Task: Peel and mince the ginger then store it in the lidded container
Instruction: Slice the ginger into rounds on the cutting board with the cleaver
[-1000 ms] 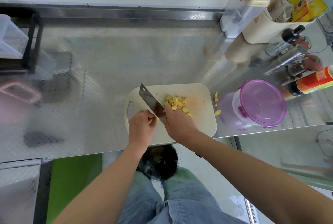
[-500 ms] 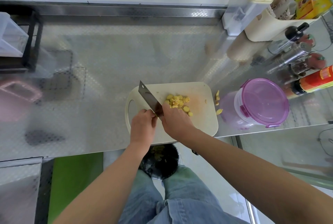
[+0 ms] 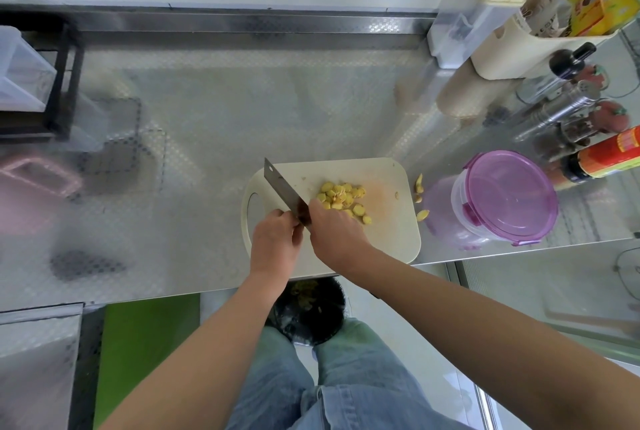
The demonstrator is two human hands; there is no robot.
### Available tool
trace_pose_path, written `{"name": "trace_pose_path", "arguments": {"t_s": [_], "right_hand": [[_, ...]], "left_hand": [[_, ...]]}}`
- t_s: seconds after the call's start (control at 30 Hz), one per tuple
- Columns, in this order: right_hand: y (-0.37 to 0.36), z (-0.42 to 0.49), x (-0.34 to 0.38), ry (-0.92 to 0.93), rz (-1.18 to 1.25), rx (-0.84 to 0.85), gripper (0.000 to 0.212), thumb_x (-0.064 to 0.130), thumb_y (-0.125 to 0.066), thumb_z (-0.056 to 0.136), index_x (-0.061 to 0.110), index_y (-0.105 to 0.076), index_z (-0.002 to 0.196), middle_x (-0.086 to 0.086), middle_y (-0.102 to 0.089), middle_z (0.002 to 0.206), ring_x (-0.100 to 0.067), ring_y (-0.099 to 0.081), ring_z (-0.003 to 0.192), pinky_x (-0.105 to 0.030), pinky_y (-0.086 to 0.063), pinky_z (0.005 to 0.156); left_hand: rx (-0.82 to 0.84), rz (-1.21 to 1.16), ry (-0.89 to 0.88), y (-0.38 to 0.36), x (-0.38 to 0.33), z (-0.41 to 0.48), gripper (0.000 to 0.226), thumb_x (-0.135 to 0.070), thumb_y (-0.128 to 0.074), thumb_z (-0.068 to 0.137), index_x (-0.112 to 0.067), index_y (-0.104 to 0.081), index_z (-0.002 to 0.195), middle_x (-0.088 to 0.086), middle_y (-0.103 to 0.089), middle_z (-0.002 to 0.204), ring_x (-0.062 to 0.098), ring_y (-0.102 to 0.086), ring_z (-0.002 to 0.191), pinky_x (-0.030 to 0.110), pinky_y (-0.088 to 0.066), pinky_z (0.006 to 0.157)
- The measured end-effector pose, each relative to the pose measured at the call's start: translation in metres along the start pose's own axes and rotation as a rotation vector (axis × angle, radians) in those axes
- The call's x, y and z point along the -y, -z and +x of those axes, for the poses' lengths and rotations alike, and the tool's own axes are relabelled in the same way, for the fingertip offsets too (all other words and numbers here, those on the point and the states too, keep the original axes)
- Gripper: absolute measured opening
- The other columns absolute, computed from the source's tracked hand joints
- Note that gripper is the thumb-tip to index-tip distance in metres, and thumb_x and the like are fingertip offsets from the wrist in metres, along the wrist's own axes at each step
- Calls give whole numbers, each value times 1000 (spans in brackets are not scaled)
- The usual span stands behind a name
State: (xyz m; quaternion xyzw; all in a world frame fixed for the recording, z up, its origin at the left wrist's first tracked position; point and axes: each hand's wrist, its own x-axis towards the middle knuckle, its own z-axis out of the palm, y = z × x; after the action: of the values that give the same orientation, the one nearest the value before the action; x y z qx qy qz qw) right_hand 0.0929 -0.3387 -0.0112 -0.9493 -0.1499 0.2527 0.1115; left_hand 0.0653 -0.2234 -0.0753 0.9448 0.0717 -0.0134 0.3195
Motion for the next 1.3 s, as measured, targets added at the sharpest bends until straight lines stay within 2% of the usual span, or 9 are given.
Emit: {"name": "trace_pose_path", "arguments": {"t_s": [0.3, 0.43, 0.57, 0.67, 0.77, 0.97, 1.07, 1.17, 1.3], "right_hand": [[-5, 7, 6, -10, -3, -26, 19, 2, -40, 93, 16, -26, 94, -2, -43, 71, -27, -46, 63, -34, -32, 52], [-5, 1, 2, -23, 15, -29, 19, 3, -40, 94, 15, -27, 94, 0, -40, 70, -24, -42, 61, -31, -23, 45], [-6, -7, -1, -68, 23, 10, 18, 1, -39, 93, 14, -27, 93, 2, -34, 65, -17, -33, 52, -34, -29, 57], [-8, 0, 4, -47, 30, -12, 18, 2, -39, 93, 15, -26, 93, -1, -41, 70, -25, -43, 62, -35, -31, 57], [-8, 7, 7, -19, 36, -27, 19, 2, -40, 93, 15, -26, 93, -4, -46, 75, -26, -44, 64, -34, -31, 53], [-11, -2, -1, -8, -36, 1, 21, 0, -41, 92, 15, -27, 97, -2, -43, 73, -27, -42, 62, -31, -18, 44], [-13, 1, 1, -7, -29, -6, 19, 0, -41, 92, 14, -30, 99, -4, -46, 74, -29, -46, 63, -32, -23, 44], [-13, 10, 5, -1, -1, -21, 20, 2, -41, 92, 15, -25, 94, -3, -45, 72, -31, -51, 64, -34, -33, 51], [-10, 13, 6, 21, 17, -21, 19, 1, -40, 92, 14, -26, 93, -1, -38, 66, -30, -45, 62, -33, -27, 48]], "left_hand": [[1, 20, 27, 4, -5, 2, 14, -7, -67, 84, -2, -68, 71, 16, -61, 69, 33, -57, 60, 39, -45, 57], [12, 23, 38, 4, -6, 2, 15, -11, -69, 85, -2, -69, 73, 16, -63, 71, 33, -58, 62, 40, -46, 58], [2, 14, 45, 3, -2, 1, 13, -9, -70, 84, -1, -69, 73, 16, -63, 72, 33, -59, 61, 41, -48, 57], [-5, 17, 54, 2, -3, 0, 12, -5, -70, 83, -2, -68, 71, 17, -62, 71, 34, -58, 59, 40, -47, 55], [-1, 24, 58, 3, -4, 1, 10, -5, -69, 83, -3, -70, 73, 17, -63, 72, 34, -59, 62, 40, -46, 57], [3, 24, 62, 3, -2, 2, 13, -11, -67, 87, -4, -72, 78, 16, -64, 76, 33, -60, 64, 39, -46, 59], [0, 37, 55, 2, -3, 2, 11, -6, -66, 85, -2, -71, 76, 19, -63, 74, 36, -59, 62, 38, -44, 56], [-3, 40, 58, 4, -5, 2, 11, -2, -64, 85, 0, -71, 76, 20, -64, 76, 36, -60, 63, 39, -44, 57], [8, 32, 65, 4, -2, 5, 12, -5, -62, 88, -2, -72, 81, 19, -65, 80, 35, -61, 68, 43, -50, 63]]}}
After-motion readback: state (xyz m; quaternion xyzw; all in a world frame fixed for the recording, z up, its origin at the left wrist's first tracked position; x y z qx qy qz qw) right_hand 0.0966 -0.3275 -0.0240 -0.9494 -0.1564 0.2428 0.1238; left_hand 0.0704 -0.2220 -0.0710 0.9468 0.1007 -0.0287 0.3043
